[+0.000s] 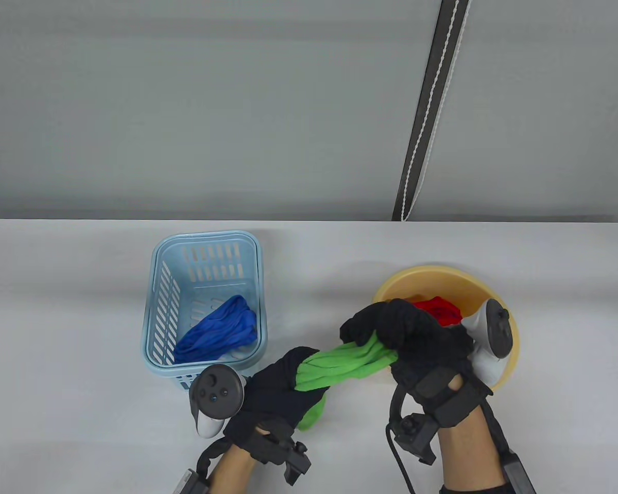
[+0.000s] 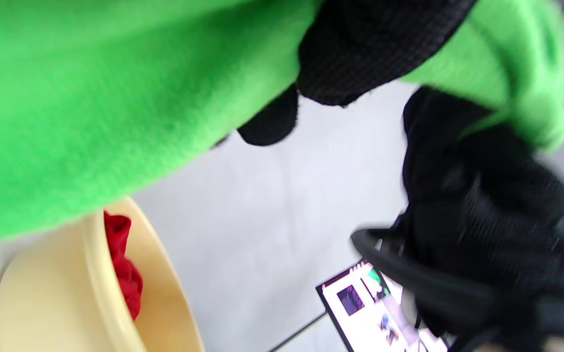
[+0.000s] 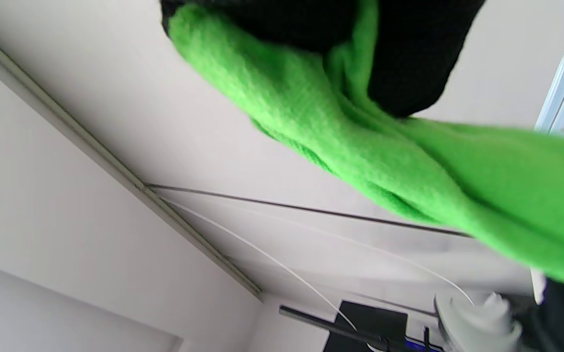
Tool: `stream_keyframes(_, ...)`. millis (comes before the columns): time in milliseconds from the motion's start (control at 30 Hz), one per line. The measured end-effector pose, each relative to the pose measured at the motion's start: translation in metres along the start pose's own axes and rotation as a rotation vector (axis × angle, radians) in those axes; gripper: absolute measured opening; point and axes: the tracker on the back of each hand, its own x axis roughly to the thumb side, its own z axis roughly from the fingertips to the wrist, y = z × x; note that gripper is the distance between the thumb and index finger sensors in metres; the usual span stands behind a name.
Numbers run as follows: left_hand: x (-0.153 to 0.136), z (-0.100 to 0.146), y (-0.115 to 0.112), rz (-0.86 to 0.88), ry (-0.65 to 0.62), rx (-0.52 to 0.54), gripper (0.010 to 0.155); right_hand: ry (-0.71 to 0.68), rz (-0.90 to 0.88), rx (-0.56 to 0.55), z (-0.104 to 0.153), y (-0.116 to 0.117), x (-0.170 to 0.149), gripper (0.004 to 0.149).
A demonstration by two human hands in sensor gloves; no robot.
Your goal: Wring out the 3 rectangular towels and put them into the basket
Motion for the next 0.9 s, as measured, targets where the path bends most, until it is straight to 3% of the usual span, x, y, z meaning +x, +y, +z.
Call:
stream_keyframes(167, 0.003, 0.003, 0.014, 0.158, 0.014, 0.053, 0.045, 0.092, -0.017, -0.078, 0.024, -0.036, -0.033, 0.032)
stream_keyframes(367, -0.003, 0.008, 0.019, 0.293, 0.030, 0.073, 0.055, 0.114, -0.171, -0.128, 0.041, -0.049, -0.080, 0.032)
stream_keyframes(533, -0.007, 0.014, 0.027, 0.365, 0.037, 0.131, 0.057, 0.149, -0.113, -0.084, 0.045, -0.051, -0.105, 0.030)
stream_keyframes(667, -0.007, 0.019, 0.038, 0.312, 0.035, 0.177, 0.054, 0.191, -0.045, -0.068, 0.052, -0.058, -0.113, 0.032)
stream_keyframes(767, -0.006, 0.021, 0.045, 0.310, 0.037, 0.202, 0.054, 0.160, -0.033, -0.154, 0.060, -0.068, -0.104, 0.035)
stream_keyframes(900, 0.007, 0.019, 0.039, 0.081, 0.032, 0.156, 0.054, 0.114, 0.110, -0.123, 0.061, -0.056, -0.088, 0.061)
